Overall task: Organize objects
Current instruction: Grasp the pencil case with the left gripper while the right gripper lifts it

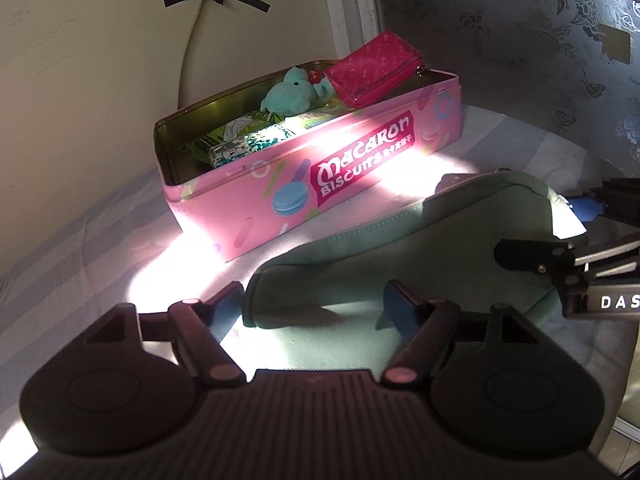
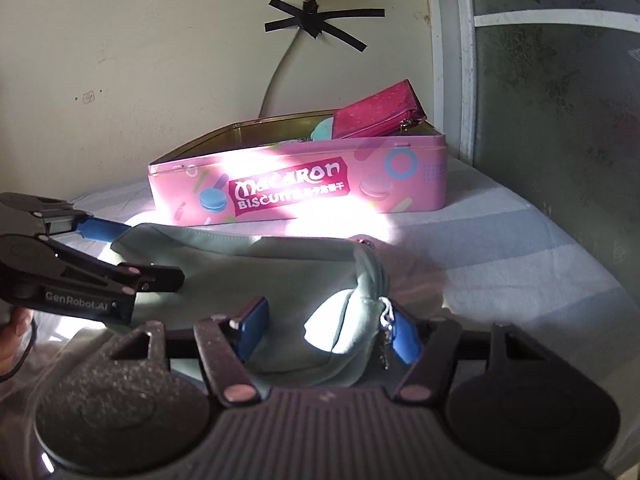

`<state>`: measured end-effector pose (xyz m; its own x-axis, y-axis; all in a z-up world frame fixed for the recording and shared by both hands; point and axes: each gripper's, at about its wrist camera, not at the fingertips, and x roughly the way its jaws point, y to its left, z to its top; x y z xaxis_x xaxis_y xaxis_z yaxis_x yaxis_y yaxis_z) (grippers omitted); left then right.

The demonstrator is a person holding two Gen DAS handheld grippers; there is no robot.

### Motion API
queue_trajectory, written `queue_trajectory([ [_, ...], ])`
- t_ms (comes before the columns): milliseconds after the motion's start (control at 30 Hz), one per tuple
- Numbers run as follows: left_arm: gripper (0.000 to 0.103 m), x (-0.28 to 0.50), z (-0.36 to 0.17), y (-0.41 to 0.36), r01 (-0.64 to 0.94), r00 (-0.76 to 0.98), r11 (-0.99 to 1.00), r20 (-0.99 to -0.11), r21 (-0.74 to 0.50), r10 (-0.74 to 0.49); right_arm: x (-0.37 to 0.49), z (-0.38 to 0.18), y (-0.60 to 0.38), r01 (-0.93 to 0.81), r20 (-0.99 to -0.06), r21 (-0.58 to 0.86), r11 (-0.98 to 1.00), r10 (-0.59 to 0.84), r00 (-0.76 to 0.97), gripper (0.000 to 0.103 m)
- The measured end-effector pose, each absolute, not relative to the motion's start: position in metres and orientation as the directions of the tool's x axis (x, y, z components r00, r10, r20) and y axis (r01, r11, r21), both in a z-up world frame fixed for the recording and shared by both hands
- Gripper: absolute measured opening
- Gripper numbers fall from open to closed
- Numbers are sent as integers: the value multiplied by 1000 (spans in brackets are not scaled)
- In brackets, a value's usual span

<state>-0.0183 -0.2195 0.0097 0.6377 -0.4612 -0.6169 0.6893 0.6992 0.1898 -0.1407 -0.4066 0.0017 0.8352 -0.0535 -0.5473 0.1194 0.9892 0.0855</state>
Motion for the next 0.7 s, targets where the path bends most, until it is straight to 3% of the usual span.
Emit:
queue_trajectory([
  [467, 83, -9, 8, -216, 682, 618, 720, -631, 132, -469, -143, -4, -420, 106, -543, 195, 975, 18, 839, 68],
  [567, 72, -10, 8, -218, 688, 618, 713, -623, 133, -480, -141, -5, -417, 119, -542, 195, 974, 5, 841, 61],
  [700, 43, -8, 18, -214, 667, 633, 733, -621, 134, -462, -143, 4, -412, 155, -513, 129, 979, -68, 856, 42],
])
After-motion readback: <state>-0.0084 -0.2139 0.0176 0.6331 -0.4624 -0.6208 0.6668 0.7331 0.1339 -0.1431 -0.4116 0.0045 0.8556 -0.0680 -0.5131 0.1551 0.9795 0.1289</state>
